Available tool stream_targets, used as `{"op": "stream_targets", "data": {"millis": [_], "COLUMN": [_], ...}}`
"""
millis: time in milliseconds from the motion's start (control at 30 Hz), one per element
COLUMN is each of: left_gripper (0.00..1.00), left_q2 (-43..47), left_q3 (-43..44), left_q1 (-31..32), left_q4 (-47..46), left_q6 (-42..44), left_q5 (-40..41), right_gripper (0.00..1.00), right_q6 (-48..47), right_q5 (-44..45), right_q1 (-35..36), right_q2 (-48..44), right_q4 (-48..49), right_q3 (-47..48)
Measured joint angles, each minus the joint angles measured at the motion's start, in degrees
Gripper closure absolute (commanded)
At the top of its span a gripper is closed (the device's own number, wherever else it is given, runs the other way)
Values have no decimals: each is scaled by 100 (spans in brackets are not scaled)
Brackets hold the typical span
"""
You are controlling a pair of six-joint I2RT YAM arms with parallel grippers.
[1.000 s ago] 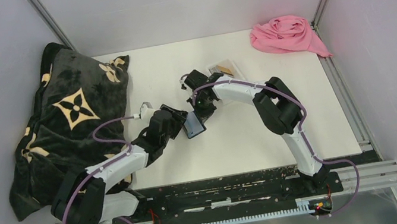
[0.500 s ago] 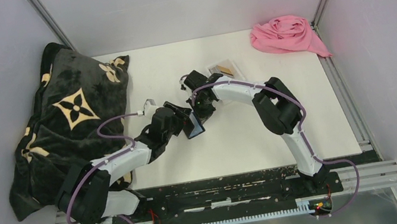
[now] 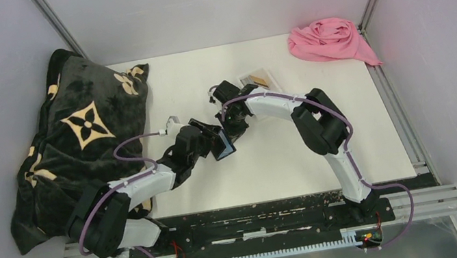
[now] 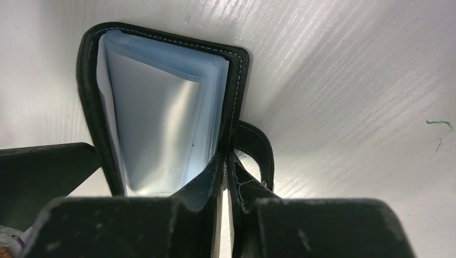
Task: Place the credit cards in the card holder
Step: Close the card holder at the center of the board.
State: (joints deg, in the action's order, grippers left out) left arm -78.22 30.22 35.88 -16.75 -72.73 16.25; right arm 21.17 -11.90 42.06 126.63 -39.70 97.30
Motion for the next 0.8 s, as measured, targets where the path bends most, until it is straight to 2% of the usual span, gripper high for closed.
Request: {"op": "stream_targets", "data": {"millis": [200,800], "left_gripper": [32,32], "left_q2": [0,22], "left_q3": [-59,-190], "left_q1": [37,142], "left_q4": [-48,-190], "left_q6": [-122,-507], "left_q5": [39,232], "right_gripper": [75,64], "right_q6": [44,46], "right_q5": [31,319], "right_q1": [-42,-138], "right_q2": [-55,-326], "right_q4": [98,192], "right_q3": [-105,-374]}}
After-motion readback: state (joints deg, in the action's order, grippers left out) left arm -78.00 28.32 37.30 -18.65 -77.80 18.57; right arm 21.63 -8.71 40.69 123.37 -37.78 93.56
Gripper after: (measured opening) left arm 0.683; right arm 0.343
